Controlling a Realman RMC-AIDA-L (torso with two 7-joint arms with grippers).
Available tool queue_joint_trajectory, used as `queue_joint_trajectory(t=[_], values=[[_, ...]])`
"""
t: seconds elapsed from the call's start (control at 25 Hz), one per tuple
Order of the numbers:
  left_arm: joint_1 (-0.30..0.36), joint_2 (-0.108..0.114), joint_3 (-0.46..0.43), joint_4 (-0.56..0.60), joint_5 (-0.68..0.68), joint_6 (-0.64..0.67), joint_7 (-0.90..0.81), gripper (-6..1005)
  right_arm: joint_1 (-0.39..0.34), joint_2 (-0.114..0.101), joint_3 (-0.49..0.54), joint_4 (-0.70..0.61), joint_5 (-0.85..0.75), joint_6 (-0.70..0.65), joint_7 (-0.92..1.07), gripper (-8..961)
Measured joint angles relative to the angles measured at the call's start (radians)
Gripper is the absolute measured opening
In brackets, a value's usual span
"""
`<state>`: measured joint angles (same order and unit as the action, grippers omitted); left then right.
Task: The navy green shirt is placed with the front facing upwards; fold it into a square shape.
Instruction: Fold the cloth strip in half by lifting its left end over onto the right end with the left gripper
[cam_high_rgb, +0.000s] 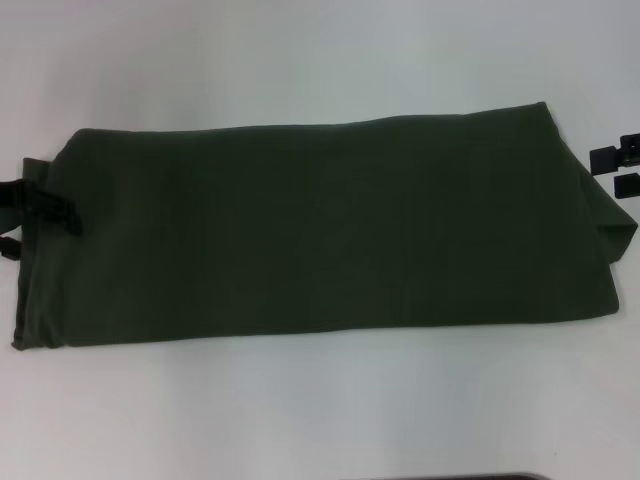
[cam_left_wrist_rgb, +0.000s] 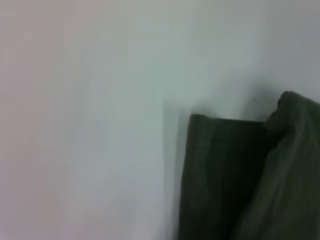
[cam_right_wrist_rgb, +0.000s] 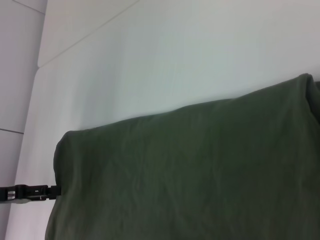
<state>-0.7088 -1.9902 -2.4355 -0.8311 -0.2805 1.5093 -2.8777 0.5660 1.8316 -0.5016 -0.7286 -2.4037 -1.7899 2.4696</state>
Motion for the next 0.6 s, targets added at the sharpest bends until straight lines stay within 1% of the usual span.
queue_joint_trajectory(t=[0.28,0.6], values=[[-0.003,-0.003,0.003,0.010,-0.002,0.001,0.000,872,0.000,0.000,0.000,0.000,0.000,0.000,0.000,825],[-0.017,-0.016,0.002,0.011,-0.004,0.012,0.007,873,0.000,0.000,0.000,0.000,0.000,0.000,0.000,825]])
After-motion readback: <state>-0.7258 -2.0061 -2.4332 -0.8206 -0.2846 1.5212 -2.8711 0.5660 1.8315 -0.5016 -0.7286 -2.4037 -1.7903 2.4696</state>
